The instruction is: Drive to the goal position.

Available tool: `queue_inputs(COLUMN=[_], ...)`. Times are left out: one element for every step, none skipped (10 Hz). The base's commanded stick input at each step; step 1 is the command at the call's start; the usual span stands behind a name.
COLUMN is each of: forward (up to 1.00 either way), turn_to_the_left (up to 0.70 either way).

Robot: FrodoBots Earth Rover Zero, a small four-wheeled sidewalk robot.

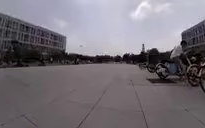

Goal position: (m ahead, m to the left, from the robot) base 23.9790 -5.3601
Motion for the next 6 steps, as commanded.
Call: queue_inputs(forward=[0.7, 0.7, 0.7, 0.7, 0.7, 0.7], turn_to_the_left=[0.0, 0.0, 0.0, 0.0, 0.0, 0.0])
